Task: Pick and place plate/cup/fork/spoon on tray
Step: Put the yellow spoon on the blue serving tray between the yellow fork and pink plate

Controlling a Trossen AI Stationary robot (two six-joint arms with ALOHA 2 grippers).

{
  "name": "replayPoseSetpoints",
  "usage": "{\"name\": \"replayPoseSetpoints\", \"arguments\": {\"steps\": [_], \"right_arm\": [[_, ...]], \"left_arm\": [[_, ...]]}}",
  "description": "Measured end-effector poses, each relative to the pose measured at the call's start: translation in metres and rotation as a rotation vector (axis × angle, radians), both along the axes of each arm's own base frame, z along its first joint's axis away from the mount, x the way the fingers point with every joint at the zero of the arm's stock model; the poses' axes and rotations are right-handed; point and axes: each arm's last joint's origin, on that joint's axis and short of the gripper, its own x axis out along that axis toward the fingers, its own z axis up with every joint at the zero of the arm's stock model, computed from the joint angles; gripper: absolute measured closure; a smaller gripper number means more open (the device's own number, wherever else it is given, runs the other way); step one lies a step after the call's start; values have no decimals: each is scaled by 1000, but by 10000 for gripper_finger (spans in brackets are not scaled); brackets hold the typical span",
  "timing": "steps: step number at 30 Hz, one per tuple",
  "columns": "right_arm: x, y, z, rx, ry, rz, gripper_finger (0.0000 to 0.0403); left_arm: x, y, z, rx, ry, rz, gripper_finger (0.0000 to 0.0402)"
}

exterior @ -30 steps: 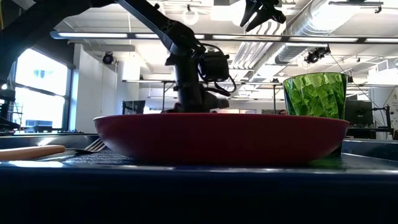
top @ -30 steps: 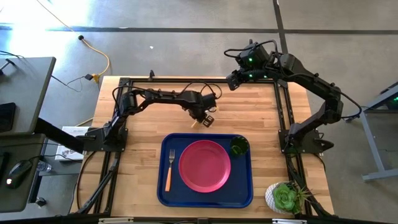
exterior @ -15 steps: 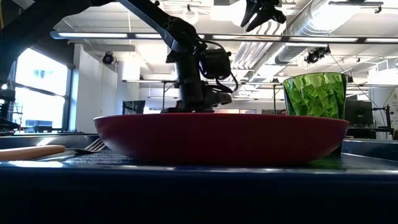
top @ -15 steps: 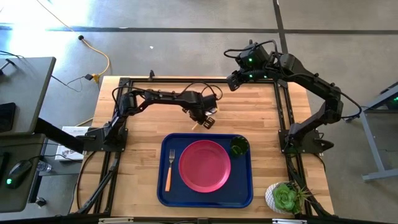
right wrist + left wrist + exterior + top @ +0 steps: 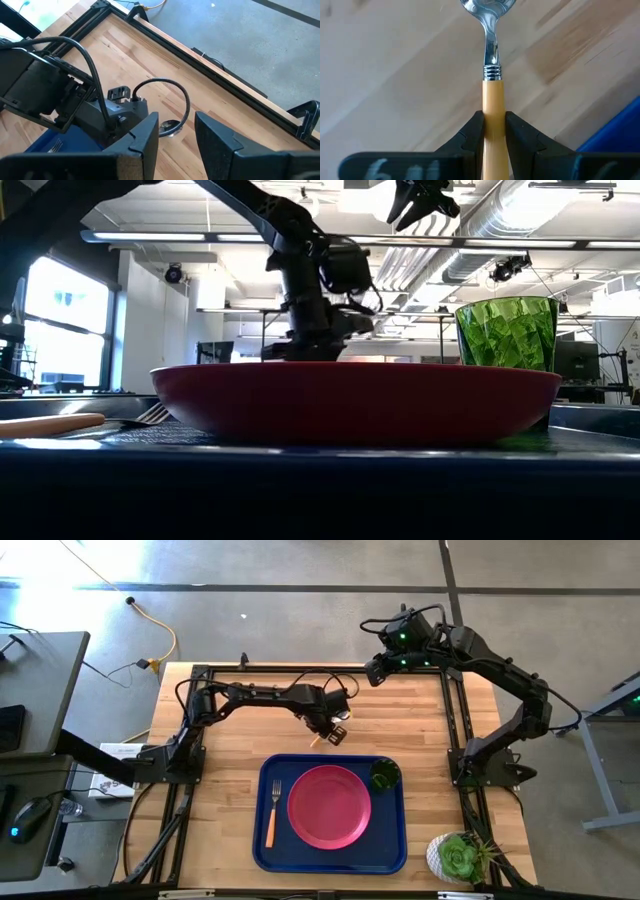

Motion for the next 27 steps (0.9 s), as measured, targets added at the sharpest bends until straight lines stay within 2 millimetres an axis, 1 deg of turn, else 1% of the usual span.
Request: {"name": "replayPoseSetpoints", "arguments": {"steps": [7, 17, 20, 27], "right_arm": [[0, 0, 0, 0, 0, 0, 285], [0, 0, 0, 5, 5, -2, 285], [-1, 0, -1, 5, 6, -2, 285], [-1, 0, -1, 7, 7, -1, 285]], "left_arm": [[-7, 2, 19, 22, -14, -5, 348], [-18, -3, 60, 67, -88, 35, 348], [-23, -8, 72, 86, -98, 62, 348], [-37, -29, 96, 119, -71, 120, 348]]}}
